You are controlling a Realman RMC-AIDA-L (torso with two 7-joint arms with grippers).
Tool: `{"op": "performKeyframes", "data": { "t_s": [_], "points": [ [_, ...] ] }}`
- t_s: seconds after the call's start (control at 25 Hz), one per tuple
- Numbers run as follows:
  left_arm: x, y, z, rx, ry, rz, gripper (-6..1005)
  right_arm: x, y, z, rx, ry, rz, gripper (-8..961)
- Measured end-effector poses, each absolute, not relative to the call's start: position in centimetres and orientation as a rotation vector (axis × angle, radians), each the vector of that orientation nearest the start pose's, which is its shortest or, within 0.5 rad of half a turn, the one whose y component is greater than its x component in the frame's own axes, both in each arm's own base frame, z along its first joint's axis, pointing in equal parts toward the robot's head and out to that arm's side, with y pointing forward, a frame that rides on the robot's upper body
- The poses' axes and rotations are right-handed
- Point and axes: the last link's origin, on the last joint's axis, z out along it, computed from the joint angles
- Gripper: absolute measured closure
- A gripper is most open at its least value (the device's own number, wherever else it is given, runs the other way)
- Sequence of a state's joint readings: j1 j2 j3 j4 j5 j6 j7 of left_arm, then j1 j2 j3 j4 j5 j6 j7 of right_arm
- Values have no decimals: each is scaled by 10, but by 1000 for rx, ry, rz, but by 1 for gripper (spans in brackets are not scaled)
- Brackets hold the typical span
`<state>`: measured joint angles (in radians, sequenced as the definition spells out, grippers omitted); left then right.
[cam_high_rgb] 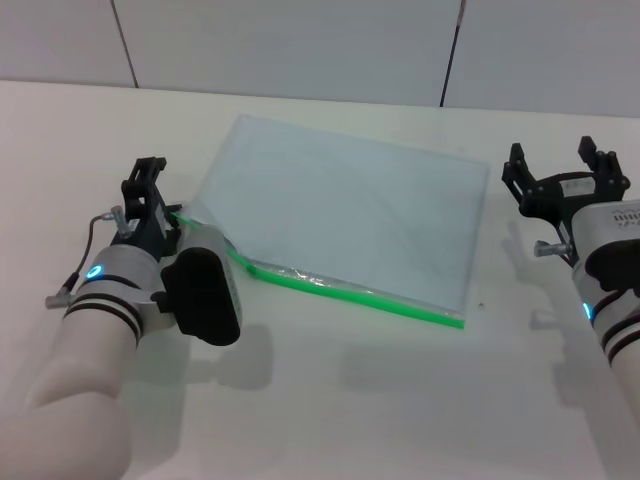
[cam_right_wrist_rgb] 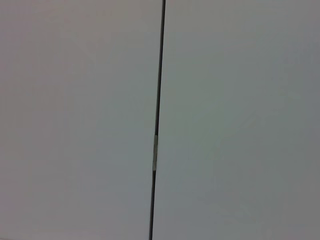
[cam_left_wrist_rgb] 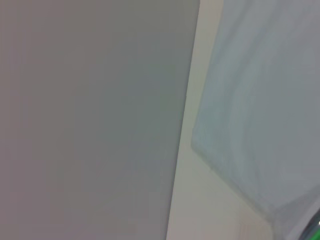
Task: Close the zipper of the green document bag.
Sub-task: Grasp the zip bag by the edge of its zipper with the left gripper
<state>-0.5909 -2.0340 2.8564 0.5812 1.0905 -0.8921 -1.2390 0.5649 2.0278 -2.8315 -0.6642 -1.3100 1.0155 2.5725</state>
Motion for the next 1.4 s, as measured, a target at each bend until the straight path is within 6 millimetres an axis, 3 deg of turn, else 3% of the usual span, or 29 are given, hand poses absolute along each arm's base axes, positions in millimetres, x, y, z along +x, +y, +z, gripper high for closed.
{"op": "performKeyframes", "data": {
  "t_s": [1.4],
  "points": [
    [-290, 353, -83, -1787, 426, 642, 277, 254, 350, -77, -1640, 589, 491, 119]
  ]
}}
